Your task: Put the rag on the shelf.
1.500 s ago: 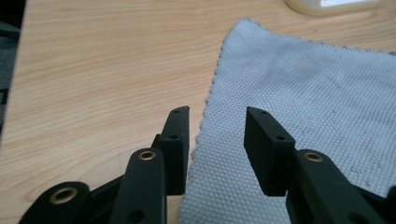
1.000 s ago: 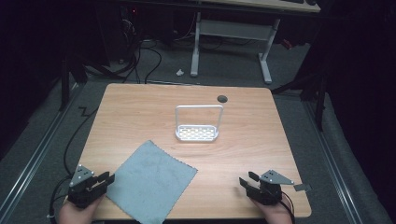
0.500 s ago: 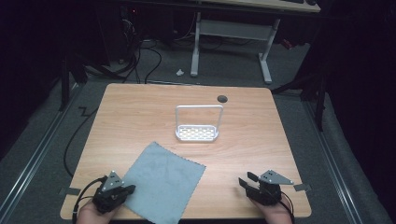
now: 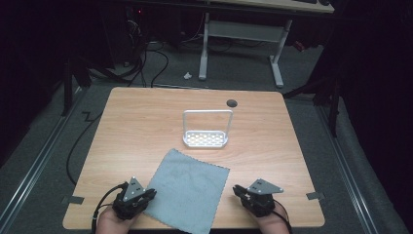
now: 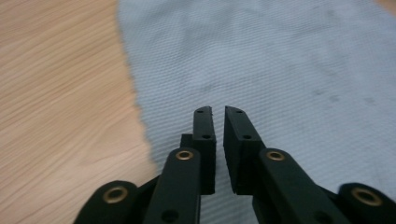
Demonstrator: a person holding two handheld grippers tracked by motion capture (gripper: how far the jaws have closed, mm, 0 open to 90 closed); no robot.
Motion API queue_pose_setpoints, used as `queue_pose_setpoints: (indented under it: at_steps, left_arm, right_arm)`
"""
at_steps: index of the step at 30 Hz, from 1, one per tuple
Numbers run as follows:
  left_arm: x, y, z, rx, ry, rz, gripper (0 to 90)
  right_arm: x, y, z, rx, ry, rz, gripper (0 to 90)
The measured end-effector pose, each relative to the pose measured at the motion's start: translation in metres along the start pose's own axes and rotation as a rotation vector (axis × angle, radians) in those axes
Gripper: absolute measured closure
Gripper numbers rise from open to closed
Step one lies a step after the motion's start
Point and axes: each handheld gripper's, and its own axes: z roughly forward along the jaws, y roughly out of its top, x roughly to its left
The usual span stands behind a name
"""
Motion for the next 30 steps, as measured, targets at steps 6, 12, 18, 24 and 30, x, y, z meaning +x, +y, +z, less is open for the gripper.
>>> queue_pose_setpoints:
  at_steps: [6, 12, 18, 24, 30]
  left_arm:
    - [0.011, -0.004, 0.003, 0.014, 0.01, -0.034, 87.6]
    - [0.006, -0.004, 0.003, 0.016, -0.012, -0.018, 87.6]
    - [-0.012, -0.003, 0.004, 0.027, -0.08, 0.031, 87.5]
    - [-0.037, 0.001, 0.008, 0.038, -0.178, 0.106, 86.8]
    - [-0.044, 0.014, 0.015, 0.023, -0.201, 0.118, 80.6]
  right_arm:
    - [0.042, 0.013, 0.023, 0.045, 0.121, -0.11, 90.0]
    - [0.049, 0.009, 0.032, 0.104, 0.128, -0.149, 90.0]
    - [0.029, 0.005, 0.028, 0.098, 0.073, -0.109, 90.0]
    - [0.006, 0.002, 0.025, 0.089, -0.007, -0.083, 90.0]
    - [-0.008, 0.0, 0.022, 0.082, -0.026, -0.034, 88.0]
